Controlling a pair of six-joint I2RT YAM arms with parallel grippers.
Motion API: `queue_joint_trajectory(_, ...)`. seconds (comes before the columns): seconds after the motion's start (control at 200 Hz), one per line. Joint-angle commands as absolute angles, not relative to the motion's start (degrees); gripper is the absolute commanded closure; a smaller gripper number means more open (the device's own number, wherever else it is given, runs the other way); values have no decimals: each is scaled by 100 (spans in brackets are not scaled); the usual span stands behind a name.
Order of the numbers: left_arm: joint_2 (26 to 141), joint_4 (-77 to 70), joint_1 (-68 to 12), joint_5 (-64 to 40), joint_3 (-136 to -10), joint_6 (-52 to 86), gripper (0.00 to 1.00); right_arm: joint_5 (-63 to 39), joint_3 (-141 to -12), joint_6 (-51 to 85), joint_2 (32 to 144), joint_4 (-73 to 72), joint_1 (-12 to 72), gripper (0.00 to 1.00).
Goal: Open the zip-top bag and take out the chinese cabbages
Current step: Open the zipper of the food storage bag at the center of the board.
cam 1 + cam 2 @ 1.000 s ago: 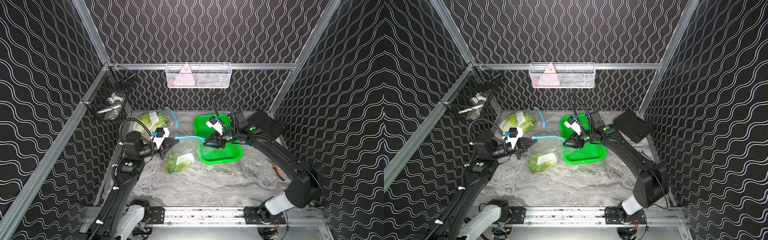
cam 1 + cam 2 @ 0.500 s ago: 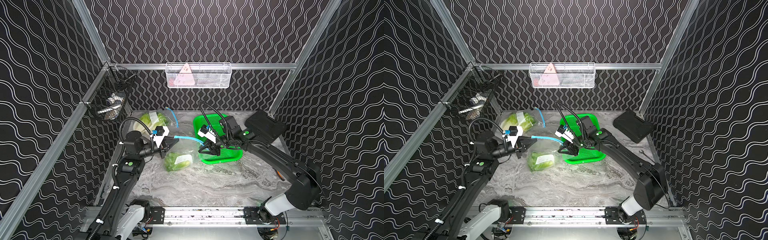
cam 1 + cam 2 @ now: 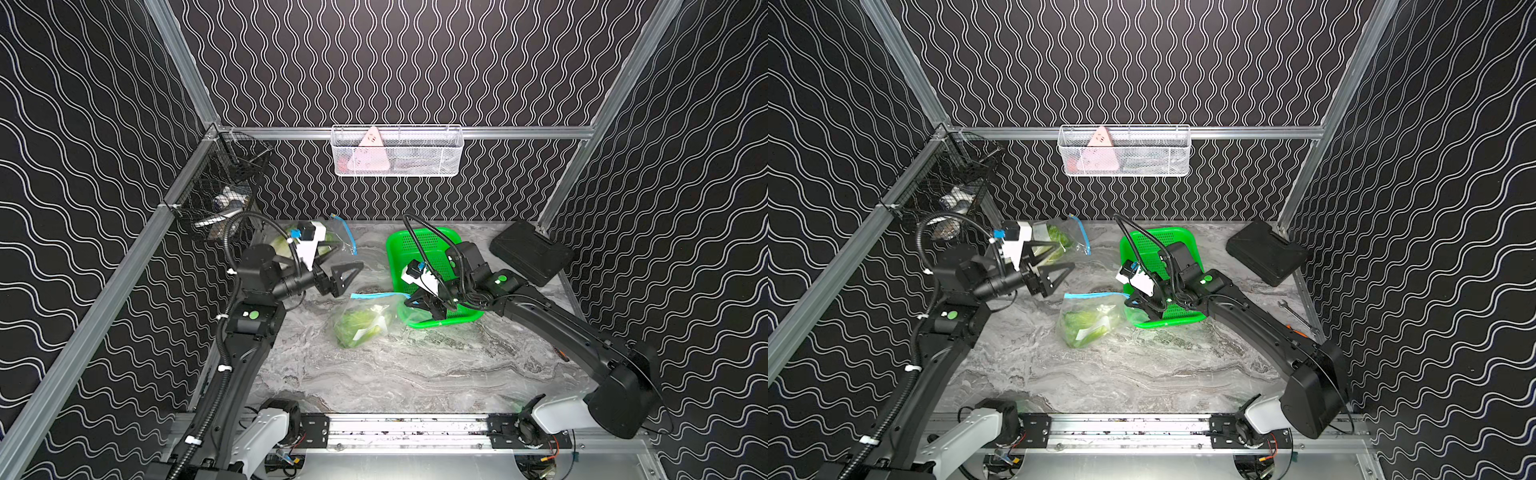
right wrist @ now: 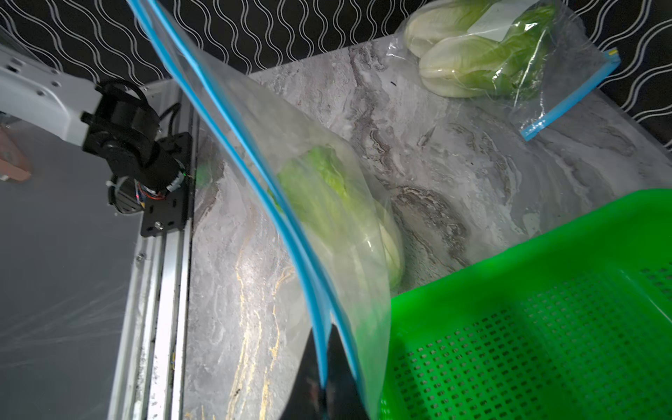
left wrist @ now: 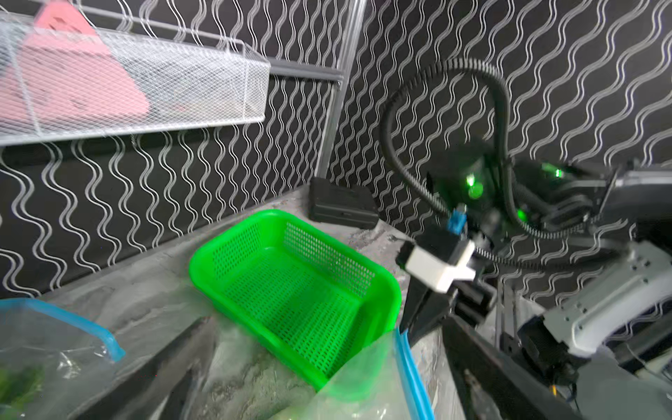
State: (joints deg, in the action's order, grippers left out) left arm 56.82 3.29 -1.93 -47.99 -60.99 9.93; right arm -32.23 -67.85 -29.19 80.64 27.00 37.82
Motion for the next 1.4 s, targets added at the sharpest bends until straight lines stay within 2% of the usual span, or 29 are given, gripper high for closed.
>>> queue_joint_trajectory(0.0,6168,2035,-268,-4266,-7102,1247,1,-2479,-6193,-3512,7750,1715,3883,100)
queue_joint_trajectory(0.125,6807,3786,-806,-3718,-8028,822,1,-1944,-5582,-3718,7418,788,3962,100)
queue_joint_trajectory(0.215,7119,4301,-1261,-3077,-8191,919,4,-1539,-5299,-3708,7301,310,3981,100)
queue_joint_trajectory(0.295,7423,4601,-1435,-2383,-8188,1008,3,-1401,-5069,-3677,7211,70,3981,100)
queue_joint_trajectory(0.35,7552,4516,-1445,-2168,-8052,1253,4,-1443,-4889,-3589,7107,-1,3982,100)
queue_joint_trajectory(0.455,7736,4149,-1675,-2588,-7939,1598,7,-1664,-4657,-3396,6845,158,3995,100)
queue_joint_trajectory(0.565,8110,4497,-2062,-2086,-8166,1356,6,-2467,-4622,-3015,6590,656,4003,100)
queue_joint_trajectory(0.66,8123,4497,-2116,-1490,-7744,1519,5,-3001,-4671,-2797,6539,1104,3999,100)
queue_joint_trajectory(0.796,7273,4060,-2088,239,-6649,2333,1,-2624,-4608,-2612,6577,1274,4001,100)
queue_joint_trajectory(0.926,6746,3846,-1997,273,-5730,3059,1,-2859,-4628,-2568,6586,1107,4008,100)
queue_joint_trajectory(1.071,6434,3027,-2001,-290,-4651,4080,3,-3283,-4813,-2444,6824,975,4071,95)
queue_joint_trajectory(1.161,6482,2718,-2002,-350,-4417,4305,3,-3352,-4908,-2419,6987,927,4239,92)
queue_joint_trajectory(1.266,6713,2485,-2006,-347,-4353,4339,3,-3544,-5035,-2396,7101,919,4463,78)
queue_joint_trajectory(1.321,6795,2296,-2008,-408,-4270,4412,3,-3594,-5073,-2328,7128,800,4571,68)
queue_joint_trajectory(1.396,6909,2044,-2011,-558,-4176,4494,4,-3599,-5237,-2272,7227,742,4700,61)
